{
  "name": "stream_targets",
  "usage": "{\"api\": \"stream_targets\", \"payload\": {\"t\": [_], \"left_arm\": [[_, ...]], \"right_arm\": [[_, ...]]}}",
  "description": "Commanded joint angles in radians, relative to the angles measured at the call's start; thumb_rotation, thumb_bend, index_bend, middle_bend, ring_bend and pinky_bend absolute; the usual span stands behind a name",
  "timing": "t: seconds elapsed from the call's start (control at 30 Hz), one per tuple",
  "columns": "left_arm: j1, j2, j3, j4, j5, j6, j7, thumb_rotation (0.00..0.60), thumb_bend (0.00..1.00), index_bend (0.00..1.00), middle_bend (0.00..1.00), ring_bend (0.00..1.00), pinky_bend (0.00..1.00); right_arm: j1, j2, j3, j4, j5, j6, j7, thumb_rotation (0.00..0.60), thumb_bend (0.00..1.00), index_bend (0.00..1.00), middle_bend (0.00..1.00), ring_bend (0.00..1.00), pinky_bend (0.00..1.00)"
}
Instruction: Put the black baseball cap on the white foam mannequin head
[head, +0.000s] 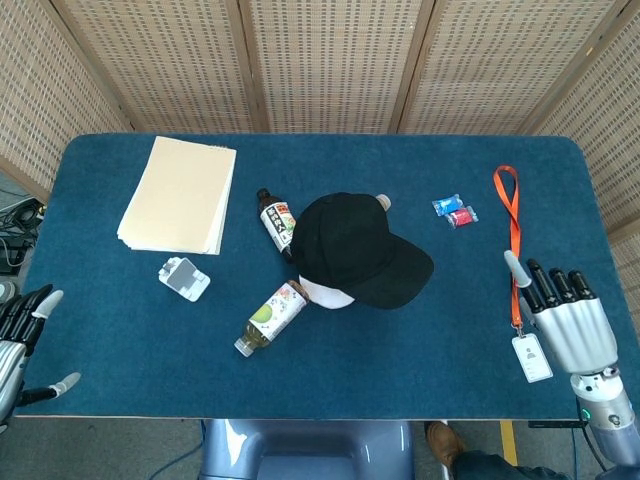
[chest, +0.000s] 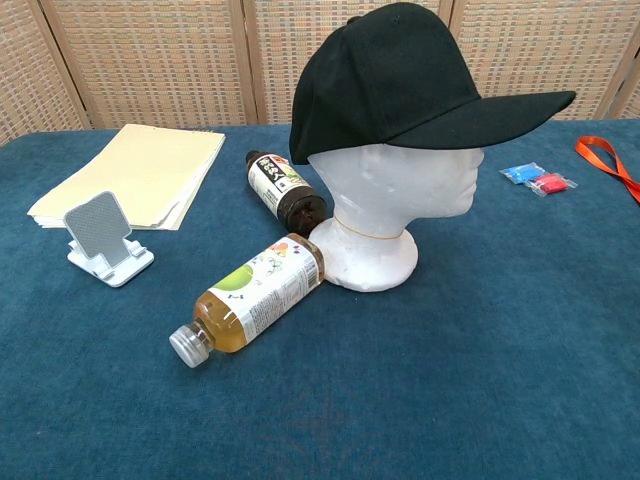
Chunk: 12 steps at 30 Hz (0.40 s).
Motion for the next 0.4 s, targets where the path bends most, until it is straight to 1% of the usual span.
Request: {"api": "stream_targets", "payload": {"t": [0.03, 0.1, 0.2, 0.27, 0.4], "left_arm": [[0.003, -0.002, 0.002, 0.003, 0.005, 0.003, 0.003, 0.6, 0.0, 0.0, 0.0, 0.0, 0.0], [0.005, -0.003, 0.004, 0.005, 0.008, 0.007, 0.003, 0.6, 0.0, 0.0, 0.0, 0.0, 0.0], [0.008, -0.002, 0.003, 0.009, 0.01, 0.014, -0.003, 0.6, 0.0, 0.0, 0.0, 0.0, 0.0], [0.01, 0.0, 0.003, 0.012, 0.011, 0.02, -0.009, 0.6, 0.0, 0.0, 0.0, 0.0, 0.0], [0.013, 0.002, 0.003, 0.018, 0.012, 0.026, -0.017, 0.6, 0.0, 0.0, 0.0, 0.0, 0.0]], "right_arm": [[-0.09, 0.035, -0.035, -0.202, 0.112, -0.101, -0.015, 0.6, 0.0, 0.0, 0.0, 0.0, 0.0], [-0.107, 0.036, -0.041, -0.257, 0.145, -0.125, -0.027, 0.6, 0.0, 0.0, 0.0, 0.0, 0.0], [-0.131, 0.018, -0.034, -0.299, 0.191, -0.141, -0.049, 0.6, 0.0, 0.0, 0.0, 0.0, 0.0], [-0.146, -0.002, -0.026, -0.295, 0.212, -0.143, -0.046, 0.6, 0.0, 0.0, 0.0, 0.0, 0.0], [-0.17, -0.037, -0.014, -0.251, 0.224, -0.134, -0.047, 0.6, 0.0, 0.0, 0.0, 0.0, 0.0]]}}
